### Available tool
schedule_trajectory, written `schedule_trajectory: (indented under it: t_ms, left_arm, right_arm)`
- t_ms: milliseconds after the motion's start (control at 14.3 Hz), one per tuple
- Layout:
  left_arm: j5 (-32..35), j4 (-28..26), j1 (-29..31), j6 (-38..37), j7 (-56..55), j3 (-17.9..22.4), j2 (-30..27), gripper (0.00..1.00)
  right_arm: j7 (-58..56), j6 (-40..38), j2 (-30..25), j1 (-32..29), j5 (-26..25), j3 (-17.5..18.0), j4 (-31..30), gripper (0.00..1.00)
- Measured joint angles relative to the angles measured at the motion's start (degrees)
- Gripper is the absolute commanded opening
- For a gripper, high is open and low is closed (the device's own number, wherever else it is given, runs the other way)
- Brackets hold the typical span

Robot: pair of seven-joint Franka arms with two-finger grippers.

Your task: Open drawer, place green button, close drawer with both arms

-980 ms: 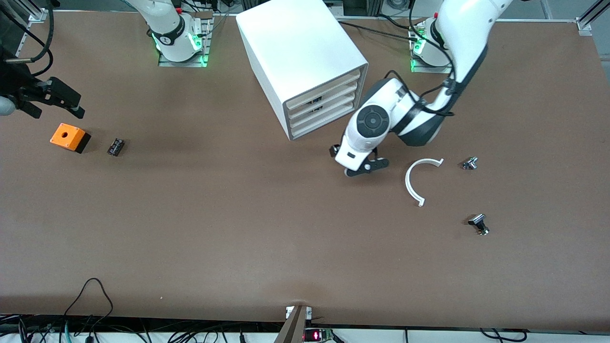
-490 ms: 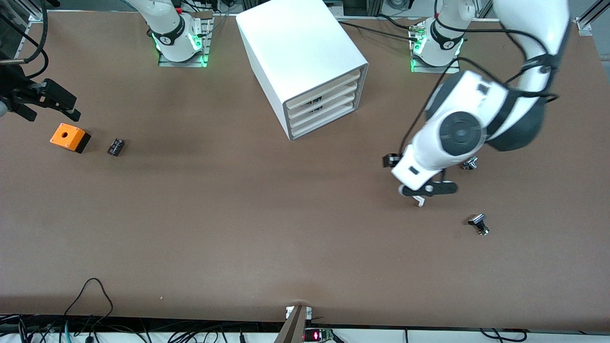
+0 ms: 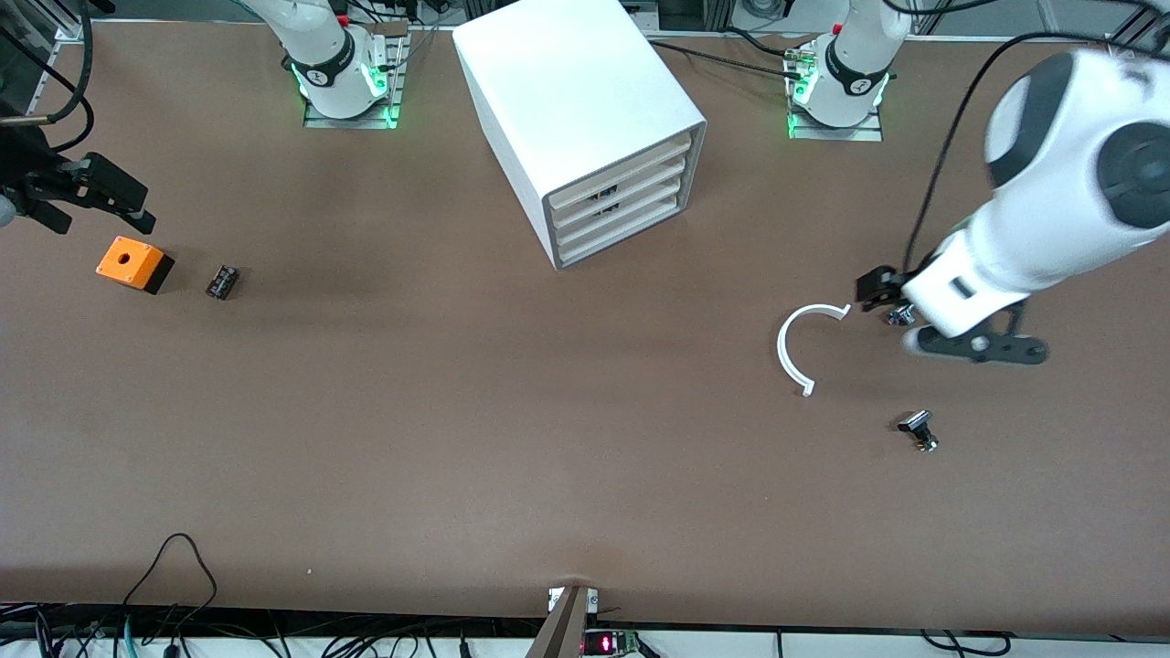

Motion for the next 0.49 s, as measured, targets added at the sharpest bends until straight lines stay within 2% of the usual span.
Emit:
schedule_trajectory:
  t_ms: [280, 490]
  left_arm:
    - [-1.85, -7.3, -1.28, -0.04, 3.06, 6.69, -9.55, 1.0]
    - [-1.89, -11.21, -2.92, 1.42, 4.29, 10.14, -14.2, 1.0]
  right_arm:
    - [0.0, 0.0, 0.18, 0.0, 0.0, 0.0, 0.11, 1.0]
    - [0.0, 0.0, 0.18, 0.0, 0.0, 0.01, 0.25, 1.0]
